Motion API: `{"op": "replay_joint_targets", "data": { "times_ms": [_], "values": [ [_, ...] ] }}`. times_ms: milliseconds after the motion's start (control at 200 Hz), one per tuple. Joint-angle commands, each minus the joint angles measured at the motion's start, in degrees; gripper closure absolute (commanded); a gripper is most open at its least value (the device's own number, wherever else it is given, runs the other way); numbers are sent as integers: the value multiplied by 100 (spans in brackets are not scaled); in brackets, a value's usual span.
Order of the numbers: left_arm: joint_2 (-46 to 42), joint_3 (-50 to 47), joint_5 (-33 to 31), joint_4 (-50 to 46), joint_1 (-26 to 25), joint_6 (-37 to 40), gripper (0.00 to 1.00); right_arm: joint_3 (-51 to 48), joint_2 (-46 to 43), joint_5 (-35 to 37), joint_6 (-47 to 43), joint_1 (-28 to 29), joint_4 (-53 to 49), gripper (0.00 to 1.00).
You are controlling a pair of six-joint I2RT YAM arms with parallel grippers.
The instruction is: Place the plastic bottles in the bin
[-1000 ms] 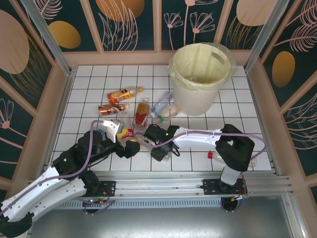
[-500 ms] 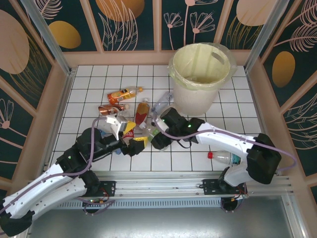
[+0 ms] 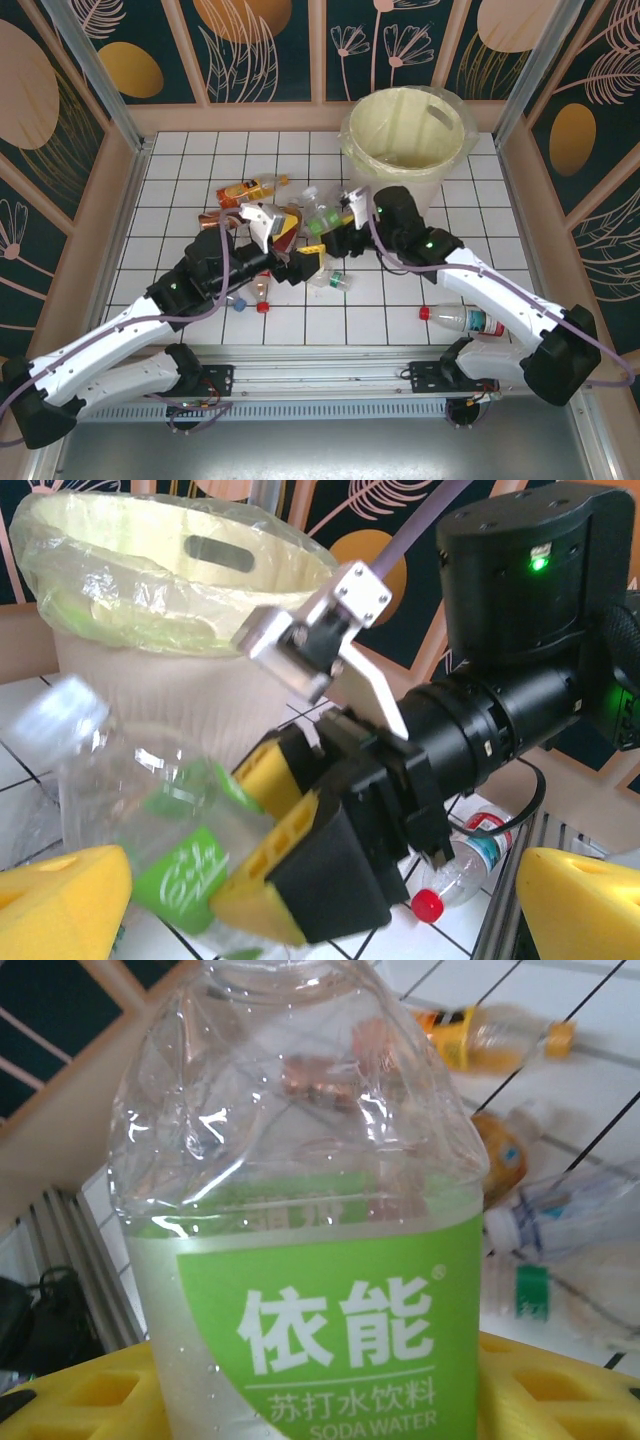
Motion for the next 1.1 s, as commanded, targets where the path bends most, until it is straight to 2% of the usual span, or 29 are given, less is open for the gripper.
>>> {"op": "replay_joint_targets", "data": {
  "times_ms": [0, 105, 450, 575, 856, 1096],
  "values": [
    [171, 453, 165, 164, -23, 160, 1, 492, -254, -181, -134, -288, 451, 41],
    [347, 649, 314, 131, -23, 312, 1, 1002, -230, -66, -283, -531, 416, 41],
    [1023, 918, 667, 43, -28, 348, 1, 2453, 345, 1474, -864, -874, 72, 41],
    [1059, 862, 627, 174, -24, 342, 1, 2959, 728, 1890, -982, -1259, -214, 41],
    [1001, 656, 669, 265, -23, 369, 1, 3822, 1577, 2258, -769, -1997, -893, 41],
    [1014, 680, 634, 200, -24, 392, 1, 4176, 2226, 2205, -633, -2487, -1340, 41]
  ]
}}
